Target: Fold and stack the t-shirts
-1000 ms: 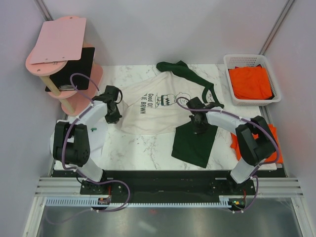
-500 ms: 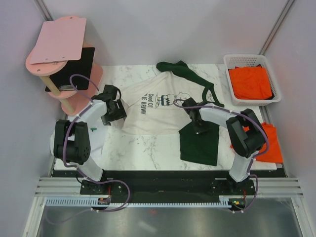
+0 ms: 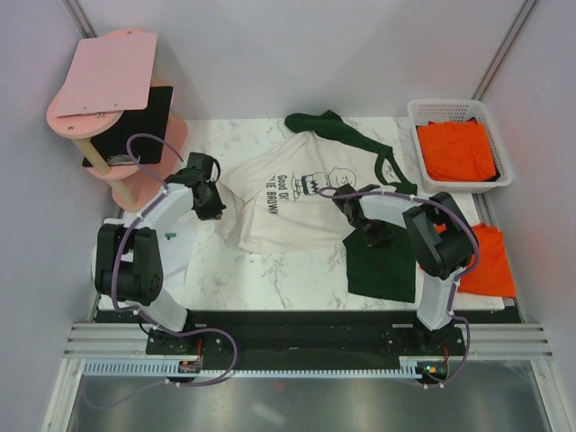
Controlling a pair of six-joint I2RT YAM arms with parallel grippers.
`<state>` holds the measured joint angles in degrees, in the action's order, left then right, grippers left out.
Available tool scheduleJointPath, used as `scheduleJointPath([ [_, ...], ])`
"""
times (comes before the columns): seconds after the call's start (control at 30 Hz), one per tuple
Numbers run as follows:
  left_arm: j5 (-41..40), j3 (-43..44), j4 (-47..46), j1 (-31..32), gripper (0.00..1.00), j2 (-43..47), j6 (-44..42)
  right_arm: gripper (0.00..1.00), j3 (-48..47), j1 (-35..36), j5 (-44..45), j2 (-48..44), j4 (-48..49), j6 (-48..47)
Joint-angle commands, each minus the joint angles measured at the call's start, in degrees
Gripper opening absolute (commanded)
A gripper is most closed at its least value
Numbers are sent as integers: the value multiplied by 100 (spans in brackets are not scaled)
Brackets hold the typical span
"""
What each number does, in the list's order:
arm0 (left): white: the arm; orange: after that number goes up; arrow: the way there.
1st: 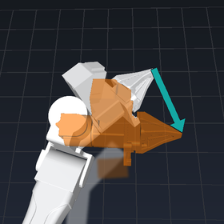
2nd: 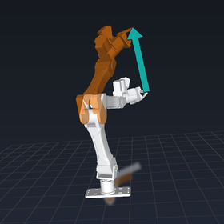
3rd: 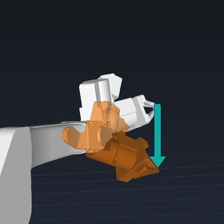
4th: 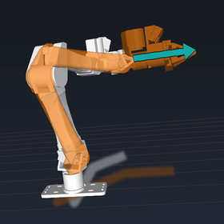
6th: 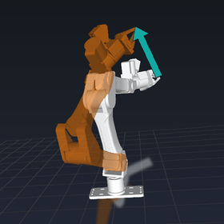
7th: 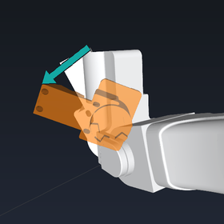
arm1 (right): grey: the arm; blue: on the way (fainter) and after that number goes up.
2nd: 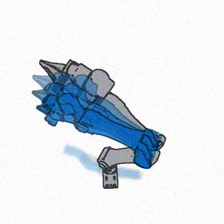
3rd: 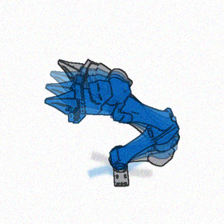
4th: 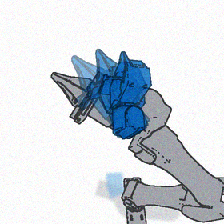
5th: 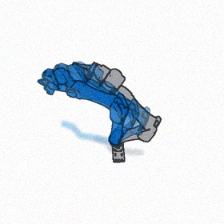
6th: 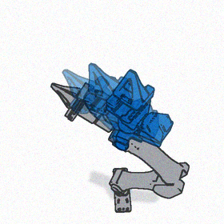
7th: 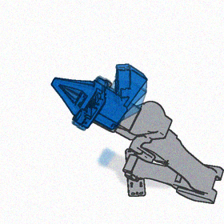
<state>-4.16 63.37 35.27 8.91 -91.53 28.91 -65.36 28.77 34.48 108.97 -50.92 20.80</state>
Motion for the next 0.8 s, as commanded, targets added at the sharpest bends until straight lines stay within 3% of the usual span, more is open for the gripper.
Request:
scheduleJointPath([
  [0.0, 30, 96, -64, 50, 2, -427, -52, 0, -64, -39, -55, 107, 29, 91],
  [0.37, -225, 948, 225, 94, 2, -1657, -43, 0, -29, -39, -73, 28, 73, -23],
  [0.77, -1473, 2424, 1456, -64, 2, -2844, 80, 0, 41, -329, 59, -69, 64, -181],
])
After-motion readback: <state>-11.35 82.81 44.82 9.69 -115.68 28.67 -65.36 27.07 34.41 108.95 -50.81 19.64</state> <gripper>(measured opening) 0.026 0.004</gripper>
